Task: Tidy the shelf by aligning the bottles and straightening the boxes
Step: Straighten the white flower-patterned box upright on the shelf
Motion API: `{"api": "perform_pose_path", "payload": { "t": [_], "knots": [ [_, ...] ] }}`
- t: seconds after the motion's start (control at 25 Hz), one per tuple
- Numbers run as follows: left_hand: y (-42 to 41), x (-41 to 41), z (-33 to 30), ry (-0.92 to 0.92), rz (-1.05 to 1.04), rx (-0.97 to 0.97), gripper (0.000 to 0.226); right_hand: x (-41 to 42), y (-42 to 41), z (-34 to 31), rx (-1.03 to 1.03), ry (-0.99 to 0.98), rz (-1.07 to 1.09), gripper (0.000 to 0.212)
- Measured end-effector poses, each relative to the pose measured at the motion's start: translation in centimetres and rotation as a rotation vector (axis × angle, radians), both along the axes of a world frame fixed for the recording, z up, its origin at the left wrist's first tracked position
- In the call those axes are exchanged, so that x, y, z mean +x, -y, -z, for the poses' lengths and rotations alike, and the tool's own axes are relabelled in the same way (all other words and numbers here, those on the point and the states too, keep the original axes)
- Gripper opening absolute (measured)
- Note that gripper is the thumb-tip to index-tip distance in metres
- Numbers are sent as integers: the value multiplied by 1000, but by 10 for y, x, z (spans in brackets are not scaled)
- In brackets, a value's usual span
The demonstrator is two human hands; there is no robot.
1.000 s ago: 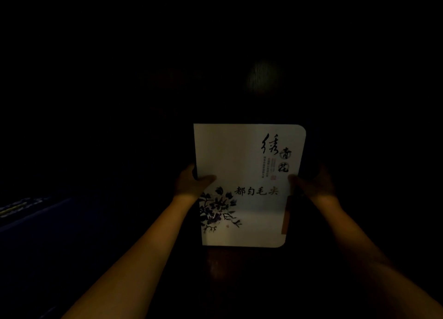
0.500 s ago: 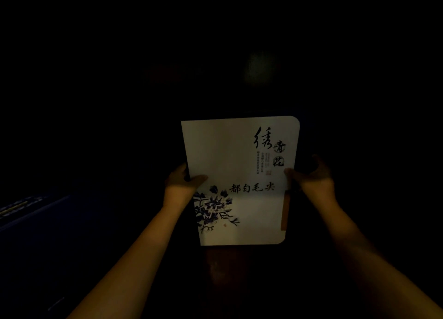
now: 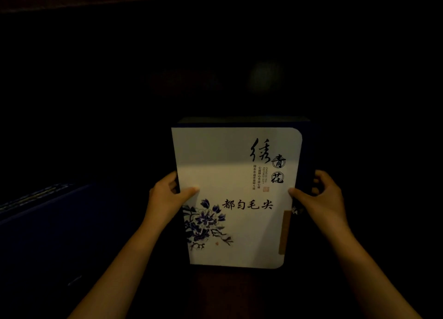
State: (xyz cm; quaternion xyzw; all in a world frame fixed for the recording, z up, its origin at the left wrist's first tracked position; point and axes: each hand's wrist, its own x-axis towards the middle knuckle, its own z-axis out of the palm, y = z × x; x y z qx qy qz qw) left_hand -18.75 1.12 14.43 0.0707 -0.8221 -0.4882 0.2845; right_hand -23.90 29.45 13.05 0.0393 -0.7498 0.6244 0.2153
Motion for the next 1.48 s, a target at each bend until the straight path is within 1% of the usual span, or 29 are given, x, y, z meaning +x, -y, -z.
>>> {"api": "perform_pose_path", "payload": {
  "t": [0.2,0.48,0.68,0.8,1.16,1.48],
  "knots": [
    [1,30,1,-6,1,-12,55,20,3,2,66,-66,12,55],
    [-6,50,7,-27,-16,-6,56,35,-5,4,70,-66,21,60],
    [-10,67,8,-29,-25,-31,55,50,-10,5,84,-91,17,59],
    [-13,77,9,-32,-18,-13,56,60,-15,8,86,-98,-1,57],
    [-23,109,12,-50,11,17,55,90,-29,14,141,-150,60,55],
    [-25,119,17,-60,20,35,53,99,-32,17,135,-146,42,56]
  ]
}}
